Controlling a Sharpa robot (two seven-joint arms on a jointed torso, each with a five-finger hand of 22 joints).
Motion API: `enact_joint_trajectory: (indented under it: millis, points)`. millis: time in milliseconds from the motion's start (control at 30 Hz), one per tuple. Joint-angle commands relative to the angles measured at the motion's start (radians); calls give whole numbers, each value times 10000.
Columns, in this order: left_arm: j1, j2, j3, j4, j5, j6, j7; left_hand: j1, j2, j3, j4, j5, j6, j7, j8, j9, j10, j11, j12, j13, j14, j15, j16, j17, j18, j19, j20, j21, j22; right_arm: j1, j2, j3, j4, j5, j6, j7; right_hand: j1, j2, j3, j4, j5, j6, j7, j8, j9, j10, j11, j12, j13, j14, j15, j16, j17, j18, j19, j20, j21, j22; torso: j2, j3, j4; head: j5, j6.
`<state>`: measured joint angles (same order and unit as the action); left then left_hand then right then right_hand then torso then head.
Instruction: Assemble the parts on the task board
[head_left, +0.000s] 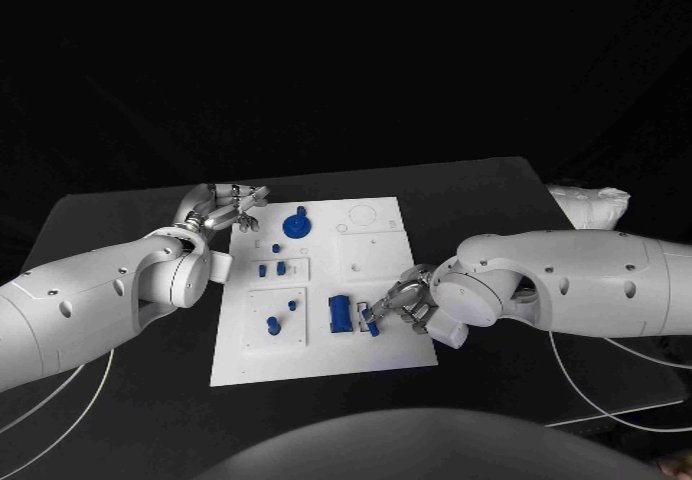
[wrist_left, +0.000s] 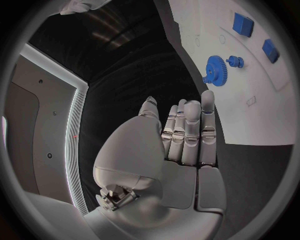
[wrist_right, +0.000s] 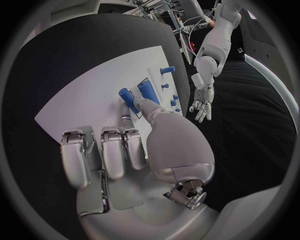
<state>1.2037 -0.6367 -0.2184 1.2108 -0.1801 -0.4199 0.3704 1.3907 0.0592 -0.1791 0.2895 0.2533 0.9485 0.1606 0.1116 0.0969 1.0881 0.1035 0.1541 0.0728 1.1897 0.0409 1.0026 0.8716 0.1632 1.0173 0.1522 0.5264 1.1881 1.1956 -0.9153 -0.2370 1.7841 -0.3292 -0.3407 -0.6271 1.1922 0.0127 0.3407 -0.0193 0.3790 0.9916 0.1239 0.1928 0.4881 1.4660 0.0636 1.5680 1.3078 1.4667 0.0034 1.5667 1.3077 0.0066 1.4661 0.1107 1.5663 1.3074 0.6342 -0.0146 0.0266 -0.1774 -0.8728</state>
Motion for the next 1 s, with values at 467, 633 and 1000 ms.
enact_joint_trajectory:
  millis: [467,633,1000]
  points:
    - [4,19,7,0,-48,147,43,11,85,-70,20,65,-82,15,30,13,-80,29,57,-2,-69,11,-35,-12,103,61,6,-54,15,1,-158,7,145,-96,-141,117,10,-10,10,28,2,122,-60,-13,12,1048,-86,28,2630,1041,-79,41,2631,-66,1047,-49,45,2634,3,2,5,12,2]
    - [4,14,7,-3,-48,146,41,11,85,-70,20,65,-82,15,30,13,-80,29,57,-2,-69,11,-35,-12,103,61,6,-54,15,-7,-264,6,276,-101,-112,103,10,-10,10,28,2,122,-60,-13,12,1048,-86,28,2630,1041,-79,41,2631,-66,1047,-49,45,2634,1,1,-2,15,2]
    - [3,12,7,-9,-48,164,35,11,85,-70,20,65,-82,15,30,13,-80,29,57,-2,-69,11,-35,-12,103,61,6,-54,15,-23,-349,6,404,-36,-103,162,10,-10,10,28,2,122,-60,-13,12,1048,-86,28,2630,1041,-79,41,2631,-66,1047,-49,45,2634,1,1,2,3,2]
